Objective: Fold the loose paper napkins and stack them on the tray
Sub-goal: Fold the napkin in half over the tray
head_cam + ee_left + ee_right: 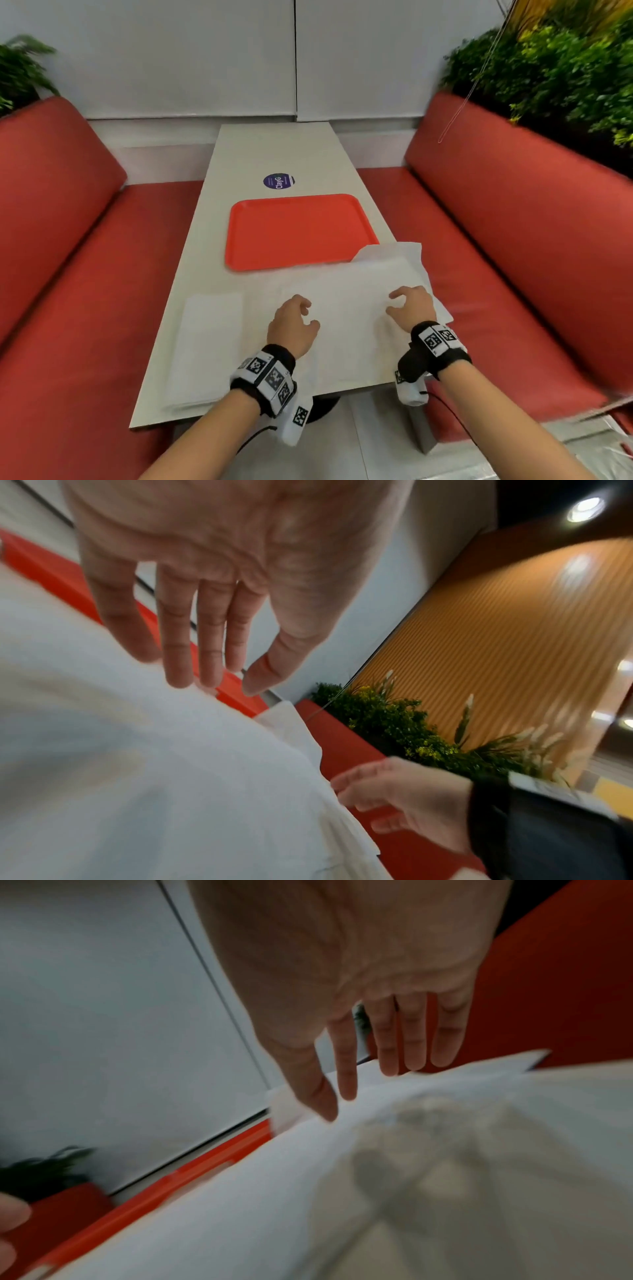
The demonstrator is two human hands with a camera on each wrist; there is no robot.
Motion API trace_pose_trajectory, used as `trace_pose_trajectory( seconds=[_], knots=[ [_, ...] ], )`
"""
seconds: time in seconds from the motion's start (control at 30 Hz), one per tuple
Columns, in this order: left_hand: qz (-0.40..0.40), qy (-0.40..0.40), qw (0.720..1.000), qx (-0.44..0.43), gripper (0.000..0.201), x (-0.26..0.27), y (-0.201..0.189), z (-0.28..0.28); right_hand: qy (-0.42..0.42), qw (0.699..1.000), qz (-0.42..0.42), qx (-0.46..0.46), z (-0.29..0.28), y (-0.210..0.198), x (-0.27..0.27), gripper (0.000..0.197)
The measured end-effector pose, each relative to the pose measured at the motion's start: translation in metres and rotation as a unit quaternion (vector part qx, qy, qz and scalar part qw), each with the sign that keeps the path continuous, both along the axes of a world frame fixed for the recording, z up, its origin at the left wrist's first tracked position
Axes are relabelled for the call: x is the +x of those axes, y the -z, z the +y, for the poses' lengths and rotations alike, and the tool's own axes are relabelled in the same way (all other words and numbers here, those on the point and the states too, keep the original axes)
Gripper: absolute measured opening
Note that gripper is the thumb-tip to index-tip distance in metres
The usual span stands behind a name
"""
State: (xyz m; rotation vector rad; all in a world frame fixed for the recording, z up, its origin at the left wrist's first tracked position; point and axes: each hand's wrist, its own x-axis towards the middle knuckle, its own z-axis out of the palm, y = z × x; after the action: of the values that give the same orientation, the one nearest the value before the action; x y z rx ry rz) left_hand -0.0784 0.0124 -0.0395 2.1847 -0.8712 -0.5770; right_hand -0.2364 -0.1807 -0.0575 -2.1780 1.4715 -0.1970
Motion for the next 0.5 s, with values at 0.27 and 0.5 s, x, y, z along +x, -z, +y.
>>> trace_pose_trajectory(
  seconds=[0.27, 0.5],
  knots=[
    [0.099, 0.008, 0.992, 0.082, 0.045, -0.03, 0.02, -0.091, -0.054, 0.995, 0.051, 0.066, -0.032, 0.021, -0.063, 0.059],
    [0.098, -0.111, 0.975, 0.166, 0.064, -0.053, 0.024, -0.124, -0.069, 0.994, 0.079, 0.021, -0.031, 0.022, -0.069, 0.06]
  ],
)
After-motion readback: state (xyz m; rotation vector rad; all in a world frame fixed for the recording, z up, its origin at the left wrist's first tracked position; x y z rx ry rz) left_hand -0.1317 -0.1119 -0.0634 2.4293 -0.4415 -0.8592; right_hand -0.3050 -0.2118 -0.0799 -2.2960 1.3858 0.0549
